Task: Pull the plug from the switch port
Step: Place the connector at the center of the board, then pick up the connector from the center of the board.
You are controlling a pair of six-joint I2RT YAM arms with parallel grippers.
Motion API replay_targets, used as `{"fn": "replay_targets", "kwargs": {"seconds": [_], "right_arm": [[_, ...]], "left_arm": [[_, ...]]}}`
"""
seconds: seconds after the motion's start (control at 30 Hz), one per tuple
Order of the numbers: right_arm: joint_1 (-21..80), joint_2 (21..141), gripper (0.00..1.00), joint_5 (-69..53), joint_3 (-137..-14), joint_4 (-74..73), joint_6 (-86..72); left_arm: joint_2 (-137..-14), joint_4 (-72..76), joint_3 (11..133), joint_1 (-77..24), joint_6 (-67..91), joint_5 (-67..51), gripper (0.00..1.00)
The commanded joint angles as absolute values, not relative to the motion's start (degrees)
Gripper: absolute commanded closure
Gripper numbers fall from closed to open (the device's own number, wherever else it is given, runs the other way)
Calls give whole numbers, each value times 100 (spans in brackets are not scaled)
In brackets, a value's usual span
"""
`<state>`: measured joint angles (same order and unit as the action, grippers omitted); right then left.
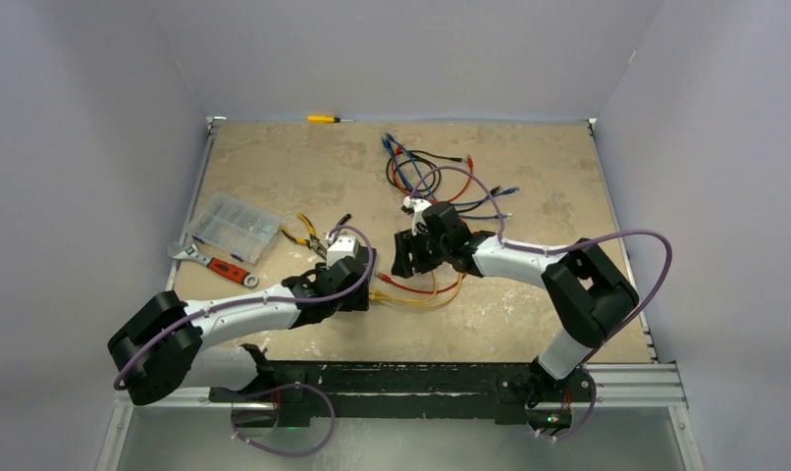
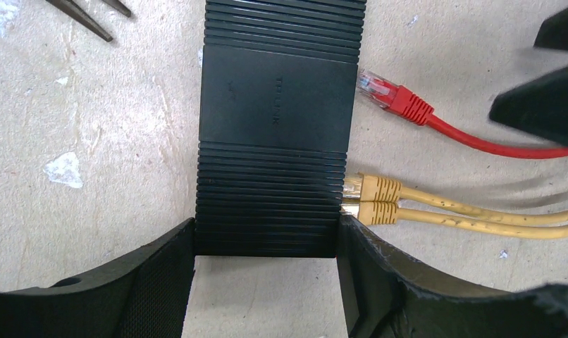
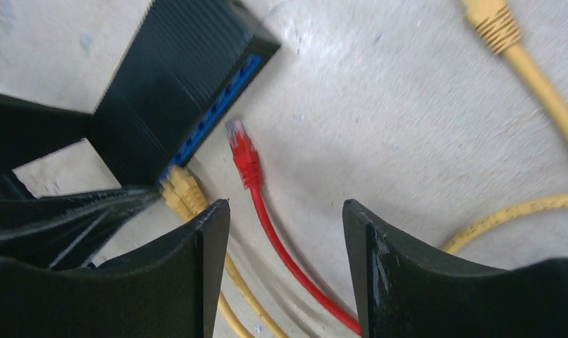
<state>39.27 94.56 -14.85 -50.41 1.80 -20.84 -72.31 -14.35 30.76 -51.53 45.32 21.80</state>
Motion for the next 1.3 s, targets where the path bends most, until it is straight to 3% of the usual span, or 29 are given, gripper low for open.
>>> {"fn": "replay_targets", "kwargs": {"seconds": [0.0, 0.33, 0.47, 0.77, 1.27], "right_arm": [[4268, 9344, 39, -811, -5004, -259, -1890], [5069, 9809, 49, 388, -5429, -748, -1925], [5364, 10092, 58, 1043, -5647, -1006, -2017], [5546, 10254, 100, 1502, -5851, -1244, -2107], [5372, 9559, 100, 108, -6282, -1003, -2245]], "left_arm": [[-7556, -1776, 2934, -5195, 4431, 1907, 100], [-7488, -1829, 2899, -5207, 4458, 1914, 100], [-7405, -1864, 2863, -5203, 4499, 1977, 100], [-7342, -1984, 2857, -5205, 4552, 2043, 100], [-7339, -1971, 2824, -5204, 4589, 2021, 100]]}}
